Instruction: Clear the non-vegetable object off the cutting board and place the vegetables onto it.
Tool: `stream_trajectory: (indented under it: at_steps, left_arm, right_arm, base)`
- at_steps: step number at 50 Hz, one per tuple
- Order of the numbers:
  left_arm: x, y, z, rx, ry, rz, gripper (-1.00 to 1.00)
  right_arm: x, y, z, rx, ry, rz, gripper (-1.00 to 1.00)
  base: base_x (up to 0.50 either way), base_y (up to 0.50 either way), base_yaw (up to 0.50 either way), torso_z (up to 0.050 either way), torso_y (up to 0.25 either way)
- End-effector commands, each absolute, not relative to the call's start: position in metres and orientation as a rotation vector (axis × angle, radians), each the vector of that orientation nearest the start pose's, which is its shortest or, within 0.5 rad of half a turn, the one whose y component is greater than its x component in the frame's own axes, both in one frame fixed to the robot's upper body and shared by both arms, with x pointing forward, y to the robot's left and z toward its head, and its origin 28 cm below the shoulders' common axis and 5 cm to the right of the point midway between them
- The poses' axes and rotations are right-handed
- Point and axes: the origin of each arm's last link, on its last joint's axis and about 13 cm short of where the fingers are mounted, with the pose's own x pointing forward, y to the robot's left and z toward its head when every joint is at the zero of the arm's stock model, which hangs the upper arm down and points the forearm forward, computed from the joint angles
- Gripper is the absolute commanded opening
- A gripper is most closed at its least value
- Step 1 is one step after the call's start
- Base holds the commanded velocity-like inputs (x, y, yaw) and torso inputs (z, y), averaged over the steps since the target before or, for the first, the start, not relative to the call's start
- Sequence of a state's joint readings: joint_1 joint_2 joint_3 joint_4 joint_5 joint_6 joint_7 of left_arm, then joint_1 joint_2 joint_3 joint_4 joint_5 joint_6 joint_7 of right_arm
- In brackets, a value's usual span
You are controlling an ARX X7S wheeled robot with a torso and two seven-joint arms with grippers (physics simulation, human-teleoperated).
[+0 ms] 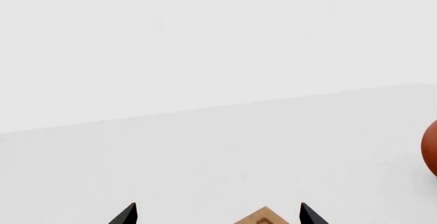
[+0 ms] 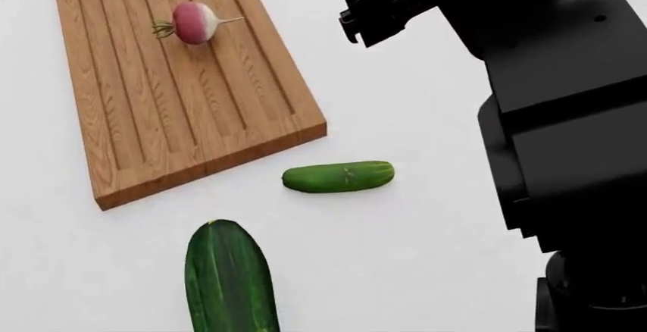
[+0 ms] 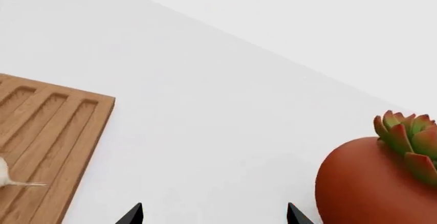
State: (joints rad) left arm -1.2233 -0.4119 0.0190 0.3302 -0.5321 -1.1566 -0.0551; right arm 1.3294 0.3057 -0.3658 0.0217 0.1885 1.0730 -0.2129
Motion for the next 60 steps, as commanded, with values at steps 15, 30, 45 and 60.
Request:
stream_trajectory:
  at_steps: [15,30,45,60]
  left_arm:
    - [0.286,0.273,0.355,0.082,-0.367,-0.103,1.00]
    - [0.284,0.277,0.354,0.078,-0.369,-0.089,1.00]
    - [0.280,0.278,0.357,0.081,-0.377,-0.080,1.00]
    - [0.279,0.281,0.358,0.078,-0.381,-0.070,1.00]
  right_arm:
    - [0.360,-0.106,0.336,-0.387,-0.056,0.435,1.00]
    - [0.384,-0.075,0.342,-0.416,-0.032,0.565,1.00]
    - [0.399,-0.044,0.343,-0.409,-0.025,0.679,1.00]
    - [0.404,-0.018,0.323,-0.374,0.031,0.773,1.00]
  base:
    - [0.00,0.00,0.00,0.000,0.000]
    - [0.00,0.00,0.00,0.000,0.000]
    - [0.00,0.00,0.00,0.000,0.000]
    - [0.00,0.00,0.00,0.000,0.000]
